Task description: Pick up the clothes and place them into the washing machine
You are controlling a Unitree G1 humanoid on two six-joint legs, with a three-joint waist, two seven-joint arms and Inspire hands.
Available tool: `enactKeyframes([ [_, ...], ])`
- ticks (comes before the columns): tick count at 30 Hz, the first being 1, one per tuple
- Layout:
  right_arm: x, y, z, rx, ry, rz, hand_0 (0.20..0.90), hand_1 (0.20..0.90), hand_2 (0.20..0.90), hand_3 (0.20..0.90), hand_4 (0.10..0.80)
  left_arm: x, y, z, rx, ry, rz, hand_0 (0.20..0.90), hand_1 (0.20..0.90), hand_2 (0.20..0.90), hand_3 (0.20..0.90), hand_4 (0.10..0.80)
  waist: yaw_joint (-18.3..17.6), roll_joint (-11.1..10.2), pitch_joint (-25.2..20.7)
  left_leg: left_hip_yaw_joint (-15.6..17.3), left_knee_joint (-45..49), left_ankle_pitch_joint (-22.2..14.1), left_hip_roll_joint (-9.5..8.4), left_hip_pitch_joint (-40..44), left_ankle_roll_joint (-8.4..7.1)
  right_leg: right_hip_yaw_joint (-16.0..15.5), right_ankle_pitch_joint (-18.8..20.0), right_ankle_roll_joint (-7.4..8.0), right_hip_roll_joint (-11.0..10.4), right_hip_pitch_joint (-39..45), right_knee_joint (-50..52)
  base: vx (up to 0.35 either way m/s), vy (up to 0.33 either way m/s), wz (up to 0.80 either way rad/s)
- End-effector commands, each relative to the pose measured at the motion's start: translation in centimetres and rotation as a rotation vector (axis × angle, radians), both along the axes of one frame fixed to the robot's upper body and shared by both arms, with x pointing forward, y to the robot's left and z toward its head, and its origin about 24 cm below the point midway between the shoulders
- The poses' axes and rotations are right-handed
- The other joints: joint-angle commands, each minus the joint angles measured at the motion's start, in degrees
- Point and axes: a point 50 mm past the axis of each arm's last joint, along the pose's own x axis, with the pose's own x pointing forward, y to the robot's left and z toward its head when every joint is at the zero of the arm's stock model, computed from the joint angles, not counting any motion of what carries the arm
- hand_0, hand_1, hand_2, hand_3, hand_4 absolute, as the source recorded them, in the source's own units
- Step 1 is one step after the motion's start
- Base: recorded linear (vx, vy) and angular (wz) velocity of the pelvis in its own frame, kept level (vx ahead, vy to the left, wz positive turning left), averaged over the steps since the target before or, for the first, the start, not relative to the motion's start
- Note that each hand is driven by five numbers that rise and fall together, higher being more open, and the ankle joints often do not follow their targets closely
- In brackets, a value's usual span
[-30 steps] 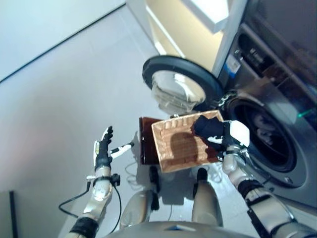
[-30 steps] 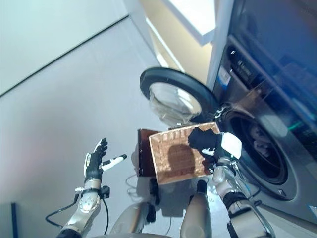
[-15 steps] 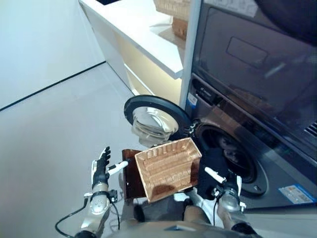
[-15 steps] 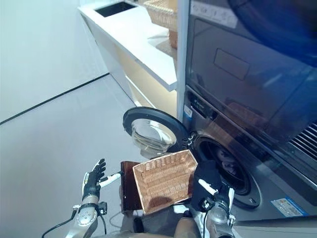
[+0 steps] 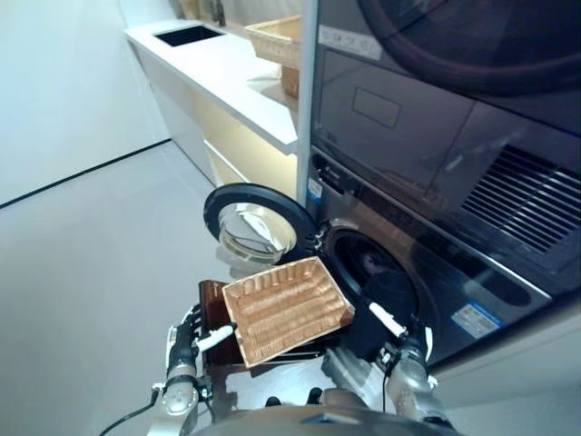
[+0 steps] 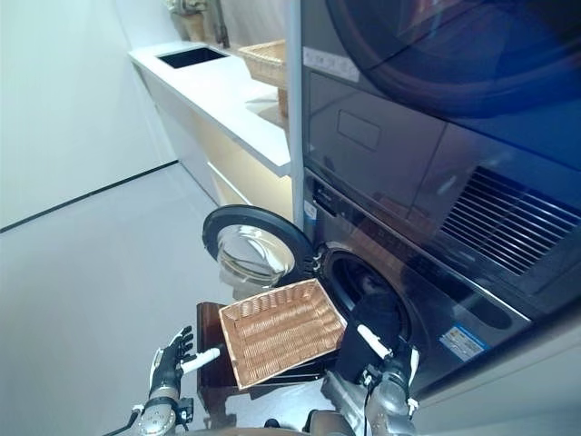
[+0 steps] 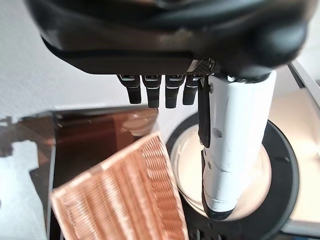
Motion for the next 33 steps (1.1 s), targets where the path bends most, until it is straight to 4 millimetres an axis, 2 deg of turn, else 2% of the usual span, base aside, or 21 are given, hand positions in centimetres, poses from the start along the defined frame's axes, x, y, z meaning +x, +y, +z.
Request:
enactKeyframes([
  [1,5.2,0.9,3.9,0.018,-0.283,0.067,0.2,0.2,0.2,0.2,0.3,5.4,1.2,4.0,0.083,-0.244,-0.031,0.9,0.9,0.9,0.9,0.8,-1.0,-0.7,0.6,-3.5,1.9,0.9,-0.68,-3.1,-3.85,0.0,10.1,5.64,4.1,5.7,2.0,-0.018,-0.116,-0.34],
  [2,5.3,1.1,4.0,0.042,-0.292,0.058,0.2,0.2,0.2,0.2,0.3,5.7,1.2,4.2,0.09,-0.25,-0.041,0.9,0.9,0.9,0.9,0.8,-1.4,-0.6,1.1,-4.2,2.6,0.7,-0.49,-3.1,-3.81,0.3,10.3,6.09,3.4,4.8,3.1,0.014,-0.133,-0.03],
  [4,5.6,1.1,4.2,0.077,-0.313,0.02,0.2,0.2,0.2,0.2,0.3,5.8,1.1,4.1,0.087,-0.249,-0.052,0.9,0.9,0.9,0.9,0.8,-1.3,0.7,1.0,-4.8,2.5,0.8,0.47,-3.0,-4.0,-1.1,8.5,4.22,-1.0,4.4,1.9,0.091,-0.118,0.07],
  [5,5.6,1.2,4.2,0.095,-0.318,-0.002,0.2,0.2,0.2,0.2,0.3,5.8,1.0,4.1,0.078,-0.25,-0.054,0.9,0.9,0.9,0.9,0.8,-0.8,1.7,0.7,-4.9,1.8,0.7,1.28,-2.4,-4.42,-2.9,7.1,2.96,-4.9,4.7,-0.9,0.116,-0.13,-0.15],
  [6,5.7,1.3,4.1,0.116,-0.319,-0.022,0.2,0.2,0.2,0.2,0.3,5.7,0.8,4.1,0.066,-0.254,-0.045,0.9,0.9,0.9,0.9,0.8,0.4,2.7,0.2,-4.8,1.2,0.3,2.27,-2.3,-5.2,-5.2,7.2,2.73,-10.3,4.8,-5.3,0.154,-0.176,-0.09],
  [7,5.8,1.6,4.0,0.142,-0.315,-0.025,0.2,0.2,0.2,0.2,0.3,5.4,0.7,3.8,0.052,-0.244,-0.034,0.9,0.9,0.9,0.9,0.8,0.9,2.9,0.0,-4.5,0.6,-0.4,2.77,-1.4,-5.87,-7.9,9.2,3.29,-14.5,5.8,-10.6,0.18,-0.221,-0.11],
  [8,5.8,1.9,3.8,0.167,-0.311,-0.034,0.2,0.2,0.2,0.2,0.3,5.1,0.6,3.4,0.042,-0.23,-0.021,0.9,0.9,0.9,0.9,0.8,1.0,2.7,-0.2,-4.0,-0.2,-1.0,3.09,-0.4,-6.5,-9.7,12.3,4.36,-17.1,5.6,-16.2,0.218,-0.245,-0.09],
  [9,6.0,2.3,3.7,0.178,-0.303,-0.024,0.2,0.2,0.2,0.2,0.3,4.7,0.6,3.1,0.033,-0.216,-0.004,0.9,0.9,0.9,0.9,0.8,1.0,2.2,-0.3,-3.6,-1.3,-1.3,3.46,0.9,-7.17,-9.7,15.3,5.71,-18.2,5.0,-19.9,0.204,-0.237,-0.42],
  [11,5.9,2.9,3.3,0.227,-0.293,-0.028,0.2,0.2,0.2,0.2,0.3,4.2,0.6,2.7,0.04,-0.193,-0.009,0.9,0.9,0.9,0.9,0.8,1.1,0.5,-1.1,-3.3,-1.9,-2.1,2.8,1.2,-8.2,-7.2,17.6,7.52,-18.1,7.4,-24.8,0.169,-0.202,-0.48],
  [13,5.4,3.0,2.7,0.247,-0.268,-0.039,0.2,0.2,0.2,0.2,0.3,3.8,0.5,2.3,0.022,-0.174,0.008,0.9,0.9,0.9,0.9,0.8,1.7,0.2,-2.2,-4.2,-2.7,-1.8,3.65,1.0,-9.47,-7.5,18.4,8.05,-17.4,8.6,-26.8,0.1,-0.18,0.19],
  [16,5.5,2.6,2.5,0.274,-0.27,-0.101,0.2,0.2,0.2,0.2,0.3,3.5,-0.1,2.1,-0.004,-0.168,0.003,0.9,0.9,0.9,0.9,0.8,1.6,0.7,-2.4,-5.4,0.0,-2.4,6.04,-1.1,-11.27,-8.9,16.6,7.22,-15.4,10.9,-28.1,0.007,-0.243,0.82],
  [17,5.9,2.4,2.6,0.297,-0.284,-0.151,0.2,0.2,0.2,0.2,0.3,3.5,-0.5,2.2,-0.029,-0.175,0.0,0.9,0.9,0.9,0.9,0.8,1.5,0.7,-1.1,-5.4,6.8,-2.1,6.8,-4.8,-12.96,-10.3,15.0,5.81,-14.9,12.5,-28.2,-0.072,-0.205,0.93],
  [18,5.9,2.4,2.6,0.297,-0.285,-0.151,0.2,0.2,0.2,0.2,0.3,3.5,-0.5,2.2,-0.029,-0.175,0.0,0.9,0.9,0.9,0.9,0.8,1.3,0.8,-1.1,-5.6,7.3,-2.3,6.83,-5.1,-12.99,-10.5,15.0,5.78,-14.8,12.5,-28.3,-0.225,-0.145,0.89],
  [19,6.7,2.2,2.9,0.31,-0.311,-0.177,0.2,0.2,0.2,0.2,0.3,4.2,-1.0,2.4,-0.03,-0.191,-0.027,0.9,0.9,0.9,0.9,0.8,2.0,1.1,1.8,-7.6,11.5,2.2,6.0,-11.0,-14.34,-11.2,14.7,4.95,-14.7,12.7,-28.2,-0.168,-0.021,0.67],
  [22,7.7,2.3,3.8,0.328,-0.355,-0.192,0.2,0.2,0.2,0.2,0.3,4.2,-1.4,2.3,-0.038,-0.184,-0.036,0.9,0.9,0.9,0.9,0.8,2.1,2.3,1.5,-6.3,4.5,4.1,6.46,-12.2,-13.54,-11.3,14.5,5.56,-14.0,11.9,-28.5,-0.003,0.053,0.27],
  [23,8.5,2.3,4.3,0.321,-0.372,-0.169,0.2,0.2,0.2,0.2,0.3,3.9,-2.0,2.4,-0.056,-0.187,-0.052,0.9,0.9,0.9,0.9,0.8,2.8,3.8,0.8,-6.2,-1.6,5.4,7.13,-11.0,-12.8,-10.6,13.8,6.01,-13.5,11.6,-28.4,0.169,0.146,0.21],
  [25,8.9,2.1,4.6,0.326,-0.386,-0.171,0.2,0.2,0.2,0.2,0.3,4.0,-2.3,2.6,-0.058,-0.2,-0.068,0.9,0.9,0.9,0.9,0.8,2.5,4.5,0.8,-4.7,-2.4,5.6,7.33,-11.0,-12.55,-10.4,13.2,6.0,-13.6,11.1,-27.8,0.042,0.136,-0.34],
  [27,10.6,2.7,5.8,0.339,-0.426,-0.149,0.2,0.2,0.2,0.2,0.3,5.3,-2.4,3.8,-0.052,-0.272,-0.081,0.9,0.9,0.9,0.9,0.8,2.6,5.8,2.0,-2.9,-1.5,5.4,6.13,-12.7,-11.83,-9.5,12.9,6.28,-15.6,6.9,-25.3,-0.036,0.192,-0.36],
  [28,10.6,2.7,5.8,0.339,-0.426,-0.149,0.2,0.2,0.2,0.2,0.3,5.3,-2.4,3.8,-0.052,-0.273,-0.081,0.9,0.9,0.9,0.9,0.8,2.8,5.7,1.9,-2.7,-1.4,5.3,6.12,-12.9,-11.79,-9.3,12.8,6.32,-15.7,6.5,-25.1,0.027,0.158,-0.42],
  [30,12.1,3.9,6.8,0.352,-0.443,-0.108,0.2,0.2,0.2,0.2,0.3,6.1,-2.3,4.8,-0.053,-0.332,-0.058,0.9,0.9,0.9,0.9,0.8,4.1,6.4,3.2,-1.5,-1.1,4.7,5.19,-13.4,-10.81,-6.9,13.2,6.28,-17.2,2.9,-22.6,0.024,0.211,-0.45],
  [33,12.6,4.6,7.3,0.377,-0.466,-0.106,0.2,0.2,0.2,0.2,0.3,6.4,-2.4,5.3,-0.054,-0.364,-0.061,0.9,0.9,0.9,0.9,0.8,5.1,6.4,3.8,0.0,-1.6,4.3,4.8,-13.2,-10.46,-6.6,13.7,6.91,-18.1,2.0,-22.5,0.031,0.114,-0.52],
])
